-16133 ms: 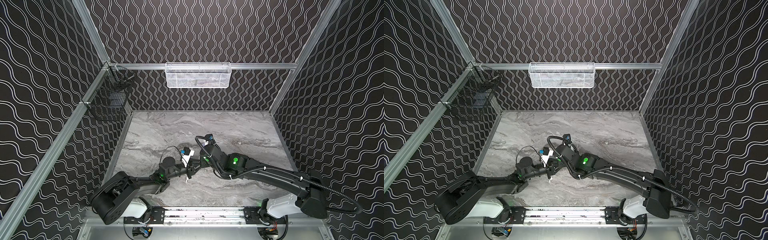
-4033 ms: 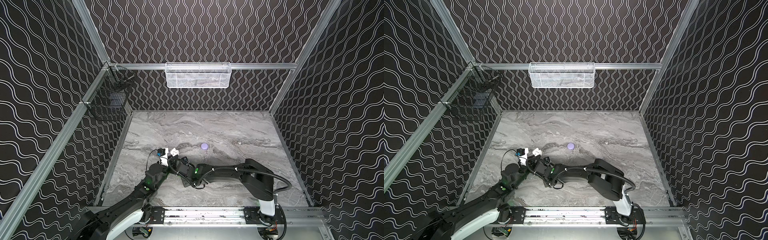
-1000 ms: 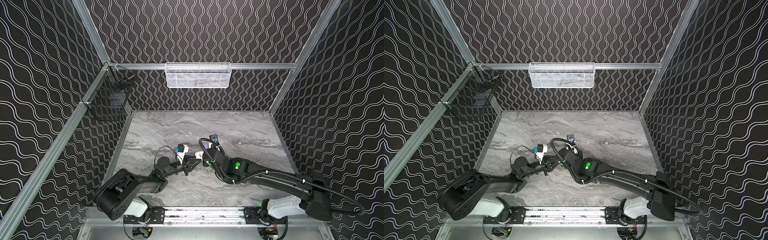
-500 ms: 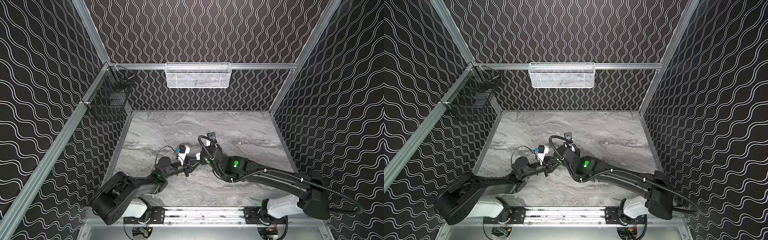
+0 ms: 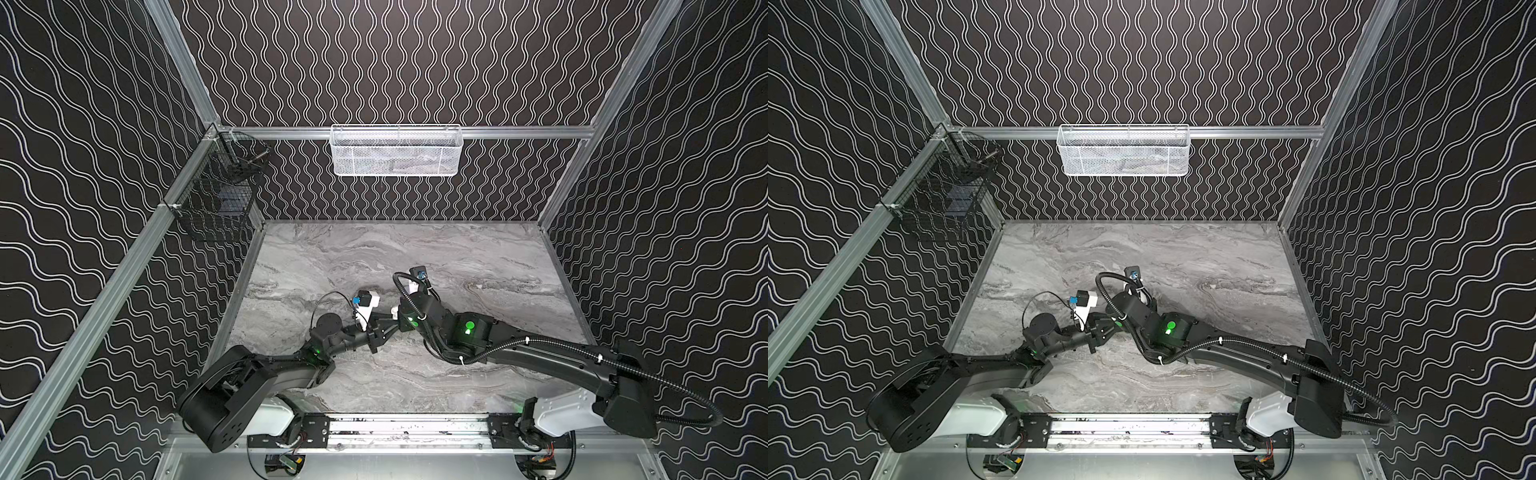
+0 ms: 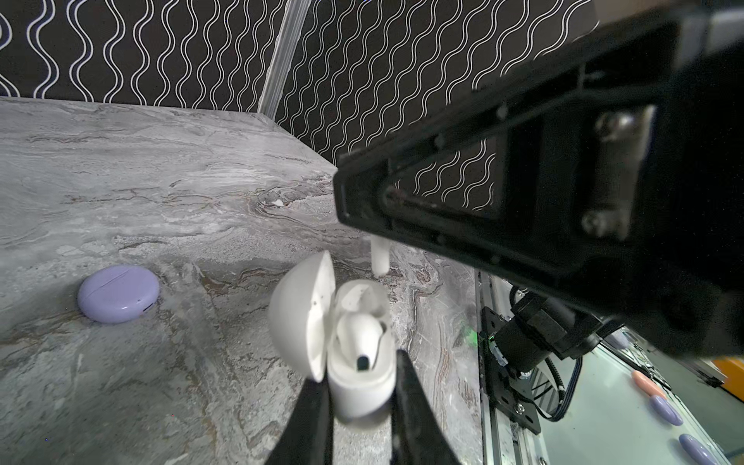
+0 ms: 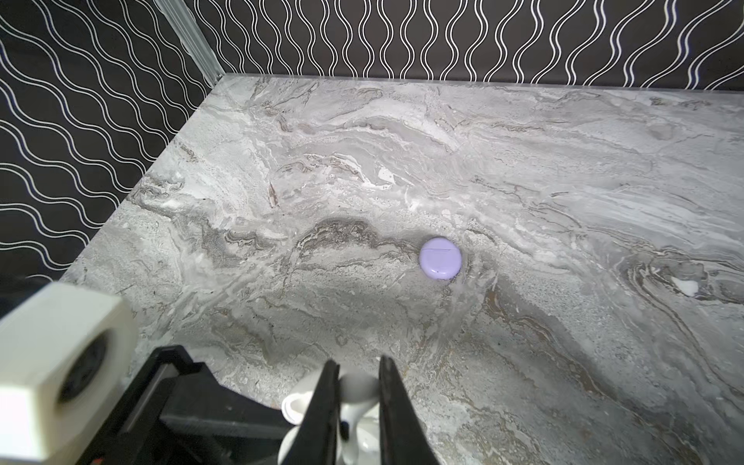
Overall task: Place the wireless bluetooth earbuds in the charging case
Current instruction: 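Lower the held earbud into the empty slot of the white case with the right gripper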
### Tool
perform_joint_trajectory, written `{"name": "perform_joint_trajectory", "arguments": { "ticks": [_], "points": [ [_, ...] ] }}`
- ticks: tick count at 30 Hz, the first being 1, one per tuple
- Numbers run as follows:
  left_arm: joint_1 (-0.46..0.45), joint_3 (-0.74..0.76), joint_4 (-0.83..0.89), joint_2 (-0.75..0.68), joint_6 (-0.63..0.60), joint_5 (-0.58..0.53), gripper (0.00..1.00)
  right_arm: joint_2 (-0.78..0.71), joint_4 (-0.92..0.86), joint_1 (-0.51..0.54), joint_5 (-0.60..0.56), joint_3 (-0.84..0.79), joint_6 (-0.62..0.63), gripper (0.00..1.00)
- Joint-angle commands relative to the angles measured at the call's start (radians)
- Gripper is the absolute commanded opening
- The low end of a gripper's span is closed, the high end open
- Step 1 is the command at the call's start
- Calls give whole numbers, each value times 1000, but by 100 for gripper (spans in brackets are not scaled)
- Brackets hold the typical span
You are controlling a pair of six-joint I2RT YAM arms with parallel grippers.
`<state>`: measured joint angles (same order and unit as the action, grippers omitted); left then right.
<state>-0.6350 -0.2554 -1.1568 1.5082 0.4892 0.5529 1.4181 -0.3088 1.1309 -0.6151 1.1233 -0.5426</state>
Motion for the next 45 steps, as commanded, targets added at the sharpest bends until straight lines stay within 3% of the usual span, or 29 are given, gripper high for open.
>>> {"name": "perform_joint_trajectory", "arguments": {
  "ticks": [1, 45],
  "points": [
    [0, -5, -11, -8, -30, -10, 0, 2, 31, 4, 10, -5, -17, 10],
    [0, 1, 5, -29, -41, -24, 0, 4, 31, 10, 27, -28, -38, 10]
  ]
}}
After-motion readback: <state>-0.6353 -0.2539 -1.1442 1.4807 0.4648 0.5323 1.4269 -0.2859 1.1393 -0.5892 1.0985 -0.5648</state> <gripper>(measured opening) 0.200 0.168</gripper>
